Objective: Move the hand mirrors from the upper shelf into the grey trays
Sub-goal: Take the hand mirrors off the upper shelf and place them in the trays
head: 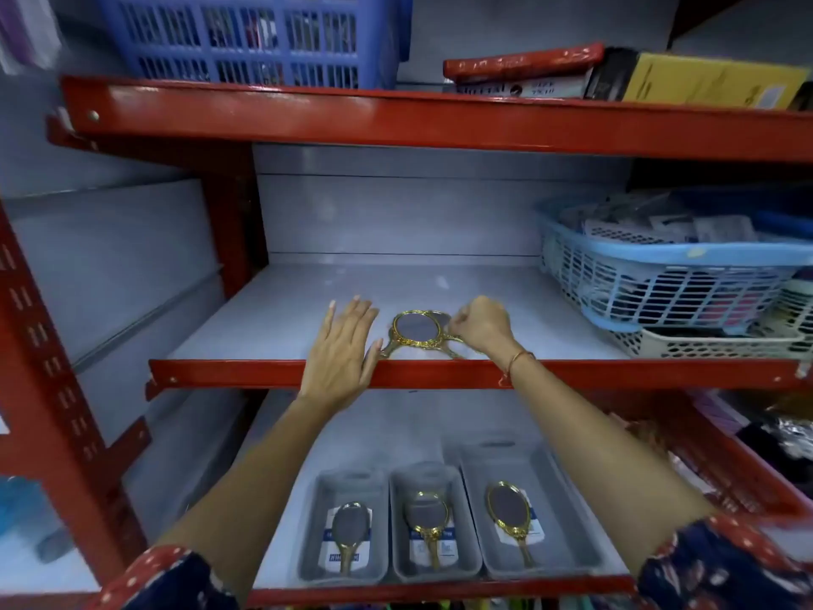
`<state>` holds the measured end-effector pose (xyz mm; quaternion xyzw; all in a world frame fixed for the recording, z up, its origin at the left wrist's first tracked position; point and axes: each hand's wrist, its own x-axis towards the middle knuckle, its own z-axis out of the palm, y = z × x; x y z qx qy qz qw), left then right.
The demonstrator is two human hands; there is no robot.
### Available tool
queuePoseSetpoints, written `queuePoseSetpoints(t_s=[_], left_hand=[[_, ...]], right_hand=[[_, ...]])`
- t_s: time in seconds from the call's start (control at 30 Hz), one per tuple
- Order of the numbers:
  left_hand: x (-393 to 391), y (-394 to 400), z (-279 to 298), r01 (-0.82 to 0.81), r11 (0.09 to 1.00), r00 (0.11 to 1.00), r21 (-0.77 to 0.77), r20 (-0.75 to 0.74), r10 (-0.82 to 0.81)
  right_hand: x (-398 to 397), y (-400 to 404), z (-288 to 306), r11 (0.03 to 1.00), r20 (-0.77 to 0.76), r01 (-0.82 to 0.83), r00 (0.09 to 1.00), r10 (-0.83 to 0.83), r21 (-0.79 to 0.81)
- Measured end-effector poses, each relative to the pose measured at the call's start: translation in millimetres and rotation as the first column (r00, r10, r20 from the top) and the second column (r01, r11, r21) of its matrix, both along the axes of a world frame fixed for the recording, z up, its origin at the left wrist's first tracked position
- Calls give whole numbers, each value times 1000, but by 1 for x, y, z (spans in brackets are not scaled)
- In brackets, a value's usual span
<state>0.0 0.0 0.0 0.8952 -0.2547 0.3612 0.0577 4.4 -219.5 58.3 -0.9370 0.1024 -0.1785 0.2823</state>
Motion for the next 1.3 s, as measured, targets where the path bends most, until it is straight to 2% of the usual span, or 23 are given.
queuePoseSetpoints(t_s=[0.13, 0.27, 0.37, 0.47, 0.6, 0.67, 0.77, 0.9, 0.97, 1.13, 1.3], left_hand=[[4, 8, -20, -115, 992, 990, 58, -78, 119], [7, 8, -27, -140, 987, 988, 74, -61, 145], [5, 7, -28, -153, 986, 986, 72, -61, 158], [4, 6, -28, -159, 985, 984, 66, -65, 164], [2, 5, -27, -170, 984, 981, 55, -81, 174], [1, 5, -27, -171, 984, 981, 53, -87, 175], [0, 5, -28, -172, 984, 980, 49, -92, 176], [0, 6, -29, -158, 986, 983, 55, -83, 162], [-1, 6, -30, -149, 988, 984, 50, -88, 153], [-1, 5, -32, -128, 991, 988, 31, -84, 130], [2, 3, -35, -146, 989, 987, 5, -66, 146]], right_hand=[[3, 1, -4, 999, -164, 48, 985, -51, -24], [2, 2, -3, 1000, -255, 27, 967, -29, -11], [10, -1, -2, 990, -327, -7, 943, 53, 138], [17, -6, -1, 933, -380, -2, 913, 148, 359], [19, -14, 11, 893, -532, 29, 812, 241, 448], [15, -20, 16, 838, -531, 37, 788, 311, 545], [-1, -28, 25, 678, -400, 6, 811, 426, 735], [-40, -43, 26, 530, -229, -70, 849, 477, 845], [-62, -55, 13, 473, -191, -84, 843, 503, 877], [-109, -86, -38, 481, -251, -46, 808, 533, 875], [-129, -112, -98, 537, -412, 114, 777, 476, 836]])
